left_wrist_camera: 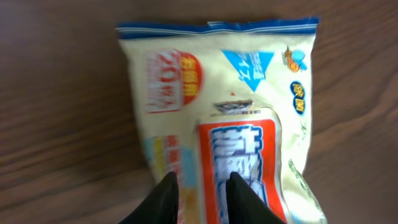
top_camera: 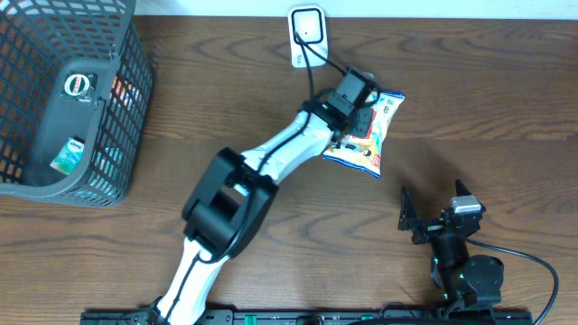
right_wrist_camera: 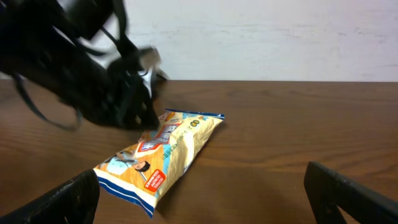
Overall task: Scan the item barcode
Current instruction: 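Hold the snack bag under the scanner, turning it to show barcode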
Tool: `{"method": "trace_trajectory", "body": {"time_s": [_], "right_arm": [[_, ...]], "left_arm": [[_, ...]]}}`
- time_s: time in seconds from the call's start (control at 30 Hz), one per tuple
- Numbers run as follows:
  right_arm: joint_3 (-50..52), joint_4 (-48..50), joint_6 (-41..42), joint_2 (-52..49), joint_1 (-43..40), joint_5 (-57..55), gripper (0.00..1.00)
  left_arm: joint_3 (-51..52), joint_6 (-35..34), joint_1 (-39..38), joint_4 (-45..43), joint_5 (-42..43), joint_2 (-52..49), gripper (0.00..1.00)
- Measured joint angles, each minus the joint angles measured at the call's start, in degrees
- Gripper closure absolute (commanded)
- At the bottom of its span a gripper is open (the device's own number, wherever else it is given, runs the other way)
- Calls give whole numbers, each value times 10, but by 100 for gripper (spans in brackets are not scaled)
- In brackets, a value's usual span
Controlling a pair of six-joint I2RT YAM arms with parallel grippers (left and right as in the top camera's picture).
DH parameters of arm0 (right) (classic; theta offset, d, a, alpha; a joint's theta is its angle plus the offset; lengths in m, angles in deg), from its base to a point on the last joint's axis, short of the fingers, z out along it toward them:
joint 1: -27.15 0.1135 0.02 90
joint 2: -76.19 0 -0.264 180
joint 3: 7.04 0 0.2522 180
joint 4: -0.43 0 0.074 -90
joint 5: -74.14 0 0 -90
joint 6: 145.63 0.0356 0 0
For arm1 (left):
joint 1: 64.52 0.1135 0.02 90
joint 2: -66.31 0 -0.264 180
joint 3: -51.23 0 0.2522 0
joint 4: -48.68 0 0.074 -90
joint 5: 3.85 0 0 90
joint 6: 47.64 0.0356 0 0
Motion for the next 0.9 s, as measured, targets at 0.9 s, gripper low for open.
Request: {"method": "trace_trajectory", "body": {"time_s": [0.9], "right_arm": [[0, 0, 0, 0, 0, 0, 1]], "left_arm": [[10, -46, -6, 176, 135, 25, 51]]}}
